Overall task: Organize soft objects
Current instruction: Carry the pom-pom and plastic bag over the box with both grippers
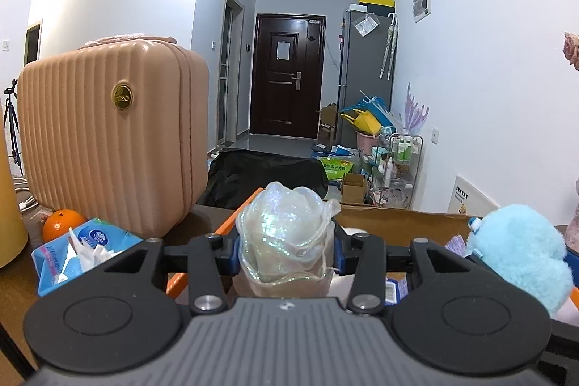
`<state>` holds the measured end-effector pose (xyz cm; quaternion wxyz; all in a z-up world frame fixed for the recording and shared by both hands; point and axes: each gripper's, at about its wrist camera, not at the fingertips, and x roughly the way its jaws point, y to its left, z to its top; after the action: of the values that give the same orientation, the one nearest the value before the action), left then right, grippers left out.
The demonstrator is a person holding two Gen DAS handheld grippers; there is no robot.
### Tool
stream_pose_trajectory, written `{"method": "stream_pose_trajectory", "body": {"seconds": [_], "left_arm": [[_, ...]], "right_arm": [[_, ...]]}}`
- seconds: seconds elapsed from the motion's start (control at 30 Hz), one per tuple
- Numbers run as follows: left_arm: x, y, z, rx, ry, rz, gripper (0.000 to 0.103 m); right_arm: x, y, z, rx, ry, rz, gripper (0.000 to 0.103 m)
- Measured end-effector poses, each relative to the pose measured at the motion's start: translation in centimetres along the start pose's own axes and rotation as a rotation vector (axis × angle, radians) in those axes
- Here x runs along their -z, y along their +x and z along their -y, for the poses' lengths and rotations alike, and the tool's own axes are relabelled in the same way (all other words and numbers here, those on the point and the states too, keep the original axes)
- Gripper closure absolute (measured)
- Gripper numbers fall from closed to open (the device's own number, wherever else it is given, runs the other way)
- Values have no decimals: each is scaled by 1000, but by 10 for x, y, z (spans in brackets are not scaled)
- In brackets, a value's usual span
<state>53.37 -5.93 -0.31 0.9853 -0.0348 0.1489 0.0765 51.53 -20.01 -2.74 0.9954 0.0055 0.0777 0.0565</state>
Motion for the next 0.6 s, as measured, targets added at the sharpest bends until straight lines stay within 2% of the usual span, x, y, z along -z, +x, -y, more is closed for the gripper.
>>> {"method": "stream_pose_trajectory", "body": {"seconds": [0.6], "left_arm": [[-8, 37, 11, 19, 44, 17, 58]], "right_arm": [[-3, 32, -3, 18, -12, -19, 22]]}}
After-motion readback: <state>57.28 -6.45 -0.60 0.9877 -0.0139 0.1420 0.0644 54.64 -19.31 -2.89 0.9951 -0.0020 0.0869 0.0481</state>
